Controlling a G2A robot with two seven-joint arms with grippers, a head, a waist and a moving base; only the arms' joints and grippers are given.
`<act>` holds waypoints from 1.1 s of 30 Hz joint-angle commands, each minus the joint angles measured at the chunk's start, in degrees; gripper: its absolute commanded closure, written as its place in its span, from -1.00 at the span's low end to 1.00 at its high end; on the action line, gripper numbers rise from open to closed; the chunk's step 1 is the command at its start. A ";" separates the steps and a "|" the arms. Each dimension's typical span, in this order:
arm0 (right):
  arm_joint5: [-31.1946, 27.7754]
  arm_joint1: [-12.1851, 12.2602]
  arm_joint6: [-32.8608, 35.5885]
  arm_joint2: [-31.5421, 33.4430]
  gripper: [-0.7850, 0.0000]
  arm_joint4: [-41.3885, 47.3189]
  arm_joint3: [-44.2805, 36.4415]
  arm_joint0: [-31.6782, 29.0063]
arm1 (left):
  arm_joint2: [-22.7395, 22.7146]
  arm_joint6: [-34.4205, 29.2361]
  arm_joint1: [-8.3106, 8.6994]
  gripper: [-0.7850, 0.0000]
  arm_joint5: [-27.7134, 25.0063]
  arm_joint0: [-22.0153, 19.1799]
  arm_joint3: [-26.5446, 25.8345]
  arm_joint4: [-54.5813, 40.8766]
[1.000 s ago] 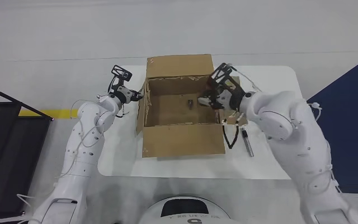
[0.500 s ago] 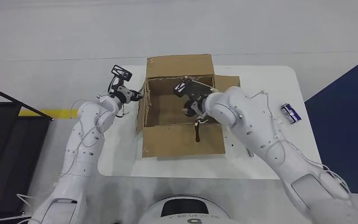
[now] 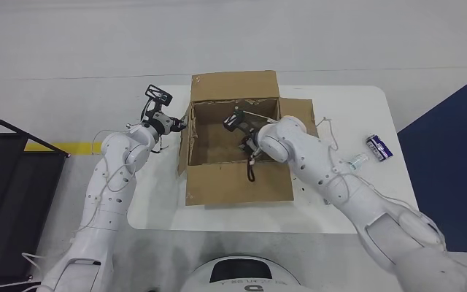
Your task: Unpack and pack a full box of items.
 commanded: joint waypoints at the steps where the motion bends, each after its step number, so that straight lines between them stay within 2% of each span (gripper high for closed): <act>1: 0.15 -0.33 0.08 -0.14 0.12 0.06 0.61 0.25 | 0.00 0.00 0.00 -1.00 0.00 0.00 0.00 0.00; 3: 0.34 -0.47 0.35 0.17 -1.00 0.05 0.63 0.33 | 0.00 0.00 0.00 -1.00 0.00 0.00 0.00 0.00; 7: 0.01 0.11 0.87 2.55 -1.00 0.28 -3.16 -0.65 | 0.00 0.00 0.00 -1.00 0.00 0.00 0.00 0.00; 11: -0.60 2.79 2.07 10.36 -1.00 0.32 -15.79 -5.40 | 0.00 0.00 0.00 -1.00 0.00 0.00 0.00 0.00; 14: -1.67 5.76 2.34 22.11 -1.00 1.51 -29.84 -12.77 | 0.00 0.00 0.00 -1.00 0.00 0.00 0.00 0.00; 16: -3.70 7.57 2.09 31.37 -1.00 4.05 -38.94 -20.10 | 0.00 0.00 0.00 -1.00 0.00 0.00 0.00 0.00; 20: -8.34 9.91 -1.25 50.45 -1.00 7.86 -49.08 -35.01 | 0.00 0.00 0.00 -1.00 0.00 0.00 0.00 0.00; 24: -11.19 10.58 -6.48 62.66 -1.00 10.02 -50.31 -46.76 | 0.00 0.00 0.00 -1.00 0.00 0.00 0.00 0.00; 27: -12.75 10.74 -8.91 68.13 -1.00 10.60 -48.44 -52.39 | 0.00 0.00 0.00 -1.00 0.00 0.00 0.00 0.00; 30: -14.46 11.00 -7.61 70.36 -1.00 9.60 -45.59 -55.40 | 0.00 0.00 0.00 -1.00 0.00 0.00 0.00 0.00; 33: -15.27 11.24 -5.34 68.93 -0.95 7.82 -41.88 -55.05 | 0.00 0.00 0.00 -1.00 0.00 0.00 0.00 0.00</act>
